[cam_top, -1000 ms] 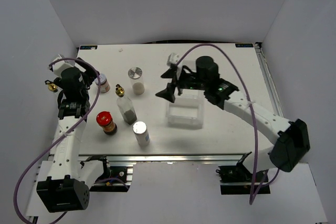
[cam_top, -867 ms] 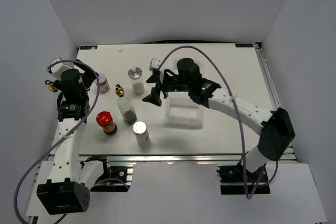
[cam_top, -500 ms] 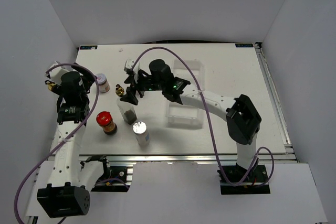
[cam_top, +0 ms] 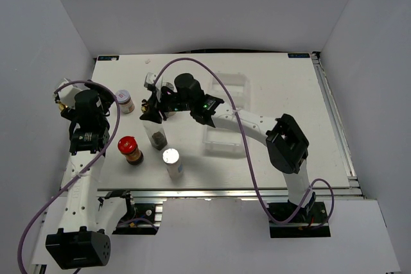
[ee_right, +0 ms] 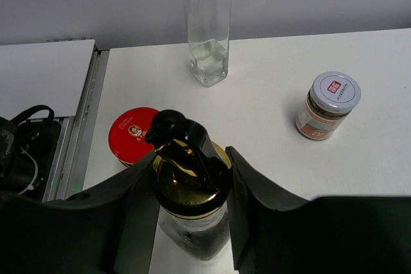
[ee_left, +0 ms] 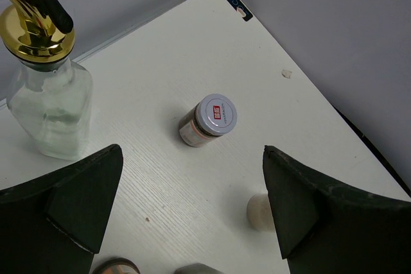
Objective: Organize the condiment bottles
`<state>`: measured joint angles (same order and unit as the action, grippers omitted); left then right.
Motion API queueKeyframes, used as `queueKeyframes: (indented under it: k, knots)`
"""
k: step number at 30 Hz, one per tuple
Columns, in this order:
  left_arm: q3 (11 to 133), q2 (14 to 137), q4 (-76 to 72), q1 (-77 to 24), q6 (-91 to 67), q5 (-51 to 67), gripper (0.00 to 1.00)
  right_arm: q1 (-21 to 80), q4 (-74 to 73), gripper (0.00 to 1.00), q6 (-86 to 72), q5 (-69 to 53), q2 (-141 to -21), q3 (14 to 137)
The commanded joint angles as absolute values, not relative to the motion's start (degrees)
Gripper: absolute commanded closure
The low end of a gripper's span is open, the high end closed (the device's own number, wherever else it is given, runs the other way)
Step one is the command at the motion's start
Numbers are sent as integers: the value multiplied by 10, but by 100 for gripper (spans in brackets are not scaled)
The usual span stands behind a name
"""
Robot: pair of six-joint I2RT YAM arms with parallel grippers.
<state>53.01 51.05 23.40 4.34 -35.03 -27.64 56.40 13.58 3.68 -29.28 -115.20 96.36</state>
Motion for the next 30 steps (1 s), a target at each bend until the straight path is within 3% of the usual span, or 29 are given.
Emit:
queueKeyframes:
  k: [1,9,18,24,30]
  knots:
    - [528,499,237,43,-352,-285,2,567,148,97,45,-319,-1132,994]
    - [509,481,230,43,-351,-287,2,524,117,100,5,-316,-1040,987]
    - [504,483,213,43,-349,-273,2,332,194,100,-130,-492,-991,1018]
    - [507,497,222,43,-354,-292,2,268,136,100,-48,-372,-979,1034]
    - [511,506,218,44,-359,-298,2,253,134,100,-3,-156,-1008,1050]
